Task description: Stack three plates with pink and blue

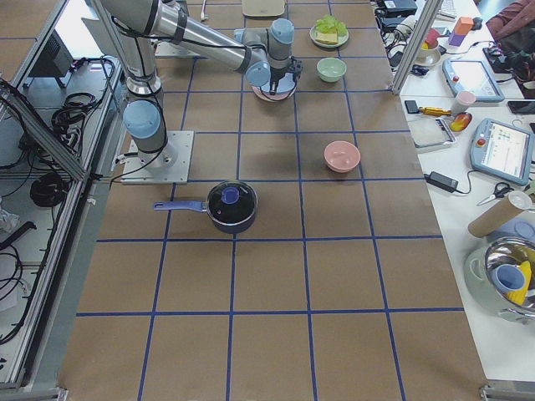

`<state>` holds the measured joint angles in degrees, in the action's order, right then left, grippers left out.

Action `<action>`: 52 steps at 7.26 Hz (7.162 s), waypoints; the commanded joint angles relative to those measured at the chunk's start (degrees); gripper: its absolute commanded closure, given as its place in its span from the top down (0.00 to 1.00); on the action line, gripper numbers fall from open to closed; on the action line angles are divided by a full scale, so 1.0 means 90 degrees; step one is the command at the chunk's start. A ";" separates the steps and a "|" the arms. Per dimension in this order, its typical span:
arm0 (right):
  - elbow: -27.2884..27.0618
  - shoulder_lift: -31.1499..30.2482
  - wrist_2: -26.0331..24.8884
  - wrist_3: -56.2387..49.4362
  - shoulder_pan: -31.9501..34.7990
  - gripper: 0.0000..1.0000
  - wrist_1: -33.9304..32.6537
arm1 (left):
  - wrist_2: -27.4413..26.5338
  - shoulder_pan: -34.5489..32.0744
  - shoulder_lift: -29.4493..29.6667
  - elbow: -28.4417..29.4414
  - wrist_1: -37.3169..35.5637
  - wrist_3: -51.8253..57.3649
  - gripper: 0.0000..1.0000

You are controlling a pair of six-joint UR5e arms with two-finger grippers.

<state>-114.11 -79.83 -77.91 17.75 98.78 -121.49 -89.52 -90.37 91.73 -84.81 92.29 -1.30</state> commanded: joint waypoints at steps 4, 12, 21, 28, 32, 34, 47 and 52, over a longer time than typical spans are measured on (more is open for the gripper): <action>-0.0016 0.0345 0.0423 0.0360 0.0127 0.00 -0.0338 | -0.0004 0.0002 -0.0027 0.0000 0.0010 0.0018 1.00; -0.0094 0.0560 0.0326 0.0303 0.0147 0.00 -0.0593 | 0.0006 0.0011 -0.0046 0.0019 0.0049 0.0018 1.00; 0.0596 0.0268 -0.0335 -0.0534 0.0001 0.74 -0.0721 | 0.0035 0.0011 -0.0056 0.0029 0.0049 0.0018 1.00; 0.2278 -0.0952 -0.1197 -0.2458 -0.1218 0.73 0.2841 | 0.0045 0.0011 -0.0056 0.0020 0.0019 -0.0002 1.00; 0.2463 -0.1256 -0.1364 -0.2461 -0.1279 1.00 0.3370 | 0.0045 0.0011 -0.0056 0.0019 0.0010 -0.0011 1.00; 0.2678 -0.1295 -0.1354 -0.2461 -0.1259 1.00 0.3741 | 0.0045 0.0011 -0.0056 0.0019 0.0010 -0.0011 1.00; 0.2786 -0.1461 -0.1305 -0.2480 -0.1122 1.00 0.4046 | -0.0053 0.0011 -0.0075 0.0029 0.0029 0.0067 1.00; 0.2786 -0.1442 -0.1305 -0.2480 -0.1122 1.00 0.4066 | -0.0024 0.0011 -0.0075 0.0039 0.0029 0.0057 1.00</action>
<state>-88.99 -92.95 -89.71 -4.58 88.67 -84.80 -89.87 -90.26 91.05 -84.47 92.55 -0.78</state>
